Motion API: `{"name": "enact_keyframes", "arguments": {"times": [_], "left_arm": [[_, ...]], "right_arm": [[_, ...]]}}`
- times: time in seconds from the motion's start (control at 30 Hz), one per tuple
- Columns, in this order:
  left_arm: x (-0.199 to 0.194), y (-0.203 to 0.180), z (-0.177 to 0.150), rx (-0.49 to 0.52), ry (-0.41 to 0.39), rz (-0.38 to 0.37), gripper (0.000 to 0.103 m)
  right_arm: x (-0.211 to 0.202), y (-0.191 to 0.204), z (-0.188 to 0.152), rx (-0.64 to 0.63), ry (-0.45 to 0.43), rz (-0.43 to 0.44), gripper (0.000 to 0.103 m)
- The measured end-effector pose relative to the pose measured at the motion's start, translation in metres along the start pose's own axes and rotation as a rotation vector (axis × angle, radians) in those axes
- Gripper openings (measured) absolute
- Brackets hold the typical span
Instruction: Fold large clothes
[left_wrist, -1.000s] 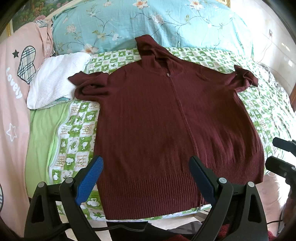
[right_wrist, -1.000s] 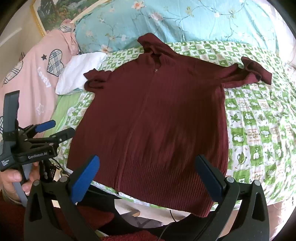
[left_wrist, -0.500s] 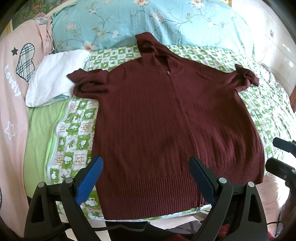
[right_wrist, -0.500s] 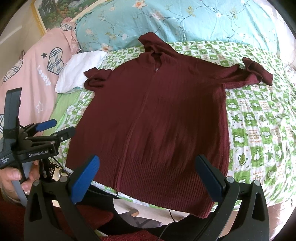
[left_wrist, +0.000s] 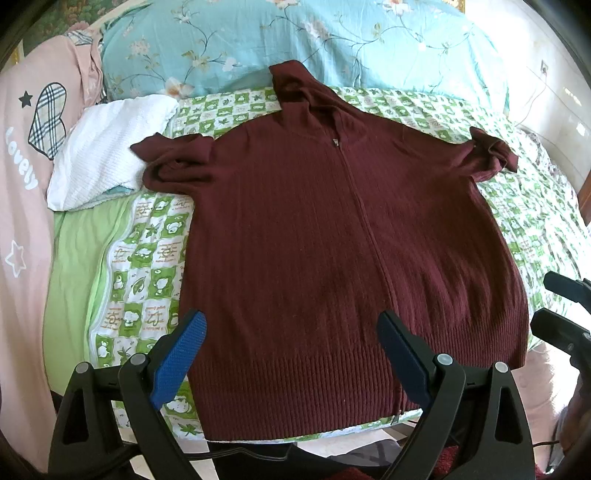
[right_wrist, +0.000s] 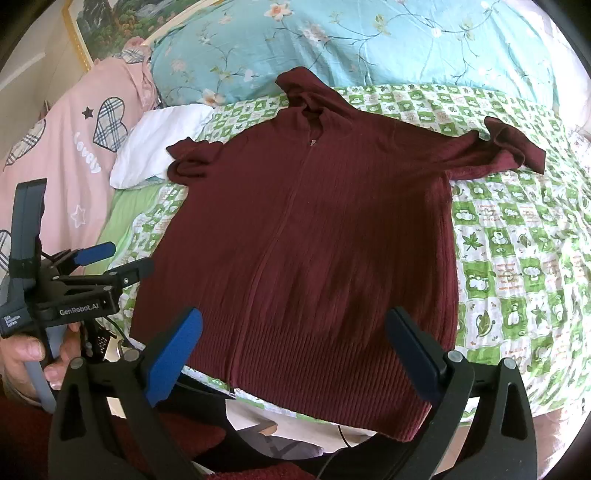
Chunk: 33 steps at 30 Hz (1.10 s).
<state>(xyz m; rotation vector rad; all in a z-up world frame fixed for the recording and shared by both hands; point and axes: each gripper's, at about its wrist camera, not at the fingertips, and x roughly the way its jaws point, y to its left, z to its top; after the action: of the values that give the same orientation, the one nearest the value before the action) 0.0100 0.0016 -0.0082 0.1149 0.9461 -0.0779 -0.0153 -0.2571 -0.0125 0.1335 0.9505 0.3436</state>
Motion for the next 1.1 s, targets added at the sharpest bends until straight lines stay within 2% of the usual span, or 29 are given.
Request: {"name": "enact_keyframes", "arguments": {"times": [0.27,0.43,0.67,0.8,0.97,1.1], "left_arm": [[0.001,0.0,0.001,-0.001,-0.007,0.002,0.094],[0.004,-0.003,0.004,0.005,-0.001,0.008,0.094],[0.012,-0.004,0.008,-0.023,0.021,-0.047,0.094],[0.016,-0.005,0.01,-0.023,0.029,-0.065,0.094],[0.025,-0.006,0.013,-0.006,0.025,-0.006,0.094],[0.033,-0.003,0.014,-0.017,0.007,0.012,0.094]], "right_arm": [[0.001,0.0,0.0,-0.012,-0.004,-0.017,0.099],[0.001,0.001,0.001,-0.008,-0.035,0.013,0.099],[0.005,-0.004,0.005,0.012,-0.058,0.042,0.099],[0.005,-0.009,0.007,0.032,-0.073,0.052,0.094],[0.008,-0.027,0.012,0.081,-0.073,0.05,0.09],[0.011,-0.059,0.022,0.155,-0.083,0.025,0.081]]}}
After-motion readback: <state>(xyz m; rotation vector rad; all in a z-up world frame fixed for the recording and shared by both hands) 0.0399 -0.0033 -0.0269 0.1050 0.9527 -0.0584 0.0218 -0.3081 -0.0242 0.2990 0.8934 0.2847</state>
